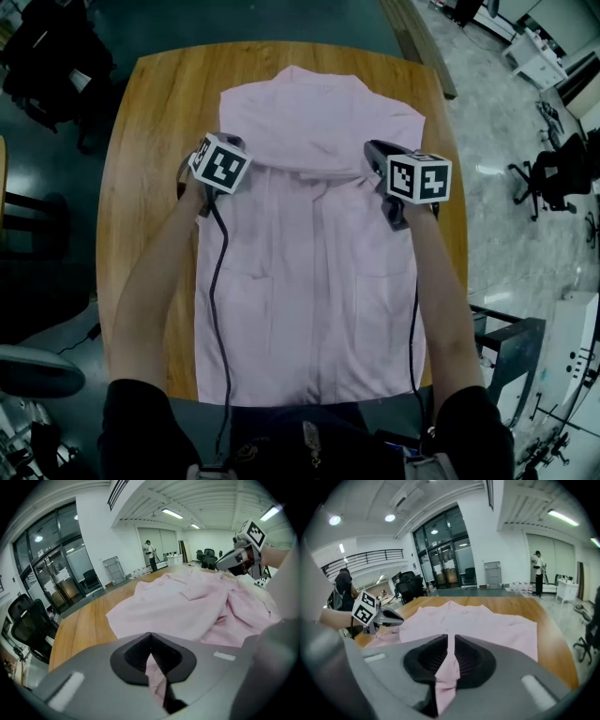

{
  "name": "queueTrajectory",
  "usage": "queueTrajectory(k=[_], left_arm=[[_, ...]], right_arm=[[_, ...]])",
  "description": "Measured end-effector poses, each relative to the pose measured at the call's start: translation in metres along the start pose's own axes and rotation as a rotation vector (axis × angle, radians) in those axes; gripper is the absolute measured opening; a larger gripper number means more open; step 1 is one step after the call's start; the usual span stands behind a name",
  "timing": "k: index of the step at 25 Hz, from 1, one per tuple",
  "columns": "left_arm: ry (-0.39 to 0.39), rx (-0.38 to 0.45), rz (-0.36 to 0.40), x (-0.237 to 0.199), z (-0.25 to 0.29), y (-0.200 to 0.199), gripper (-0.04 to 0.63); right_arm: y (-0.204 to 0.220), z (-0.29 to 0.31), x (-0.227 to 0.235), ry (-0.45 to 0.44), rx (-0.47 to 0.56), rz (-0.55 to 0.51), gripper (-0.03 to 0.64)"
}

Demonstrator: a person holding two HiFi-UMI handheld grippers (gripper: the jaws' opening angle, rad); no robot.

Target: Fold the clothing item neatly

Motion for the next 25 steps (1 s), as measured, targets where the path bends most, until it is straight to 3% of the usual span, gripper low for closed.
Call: queueTrajectory(k=[4,10,14,15,16,17,25], left_arm=[[0.007,0.058,-0.018,-0.011,0.000,-0.025,0.008],[0.024,0.119,0.002,-0.015,0.025,-0.058,0.008],[0.035,0.083,0.013,-0.014,0.047,-0.053,0.008],[0.036,0.069,0.012,-0.015,0.052,-0.050,0.008],[0.036,0.058,0.010,-0.016,0.057,-0.047,0.008],[0.035,0.048,0.008,-0.017,0.061,-0.044,0.008],[-0.013,0.019,-0.032,-0.014,0.075,-0.034,0.008]], right_arm=[[-0.021,0.037,-0.008,-0.052,-0.073,-0.119,0.050],[-0.032,0.095,-0.009,-0.077,-0.225,-0.259,0.179],[-0.019,0.112,-0.007,-0.139,-0.401,-0.309,0.186],[-0.017,0.110,-0.006,-0.143,-0.422,-0.323,0.137],[-0.018,0.106,-0.004,-0.141,-0.424,-0.333,0.069],[-0.020,0.102,-0.003,-0.136,-0.411,-0.337,0.046],[-0.018,0.064,0.029,0.043,-0.282,-0.240,0.037]])
Point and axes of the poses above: the fingertips, and each gripper's own axes: z forward along the fingers, x to its right, y out of its underside, the point moved 10 cm from there along -z, backward along the fingers, and after that the axes turned 5 degrees about z, right-handed, at the moved point
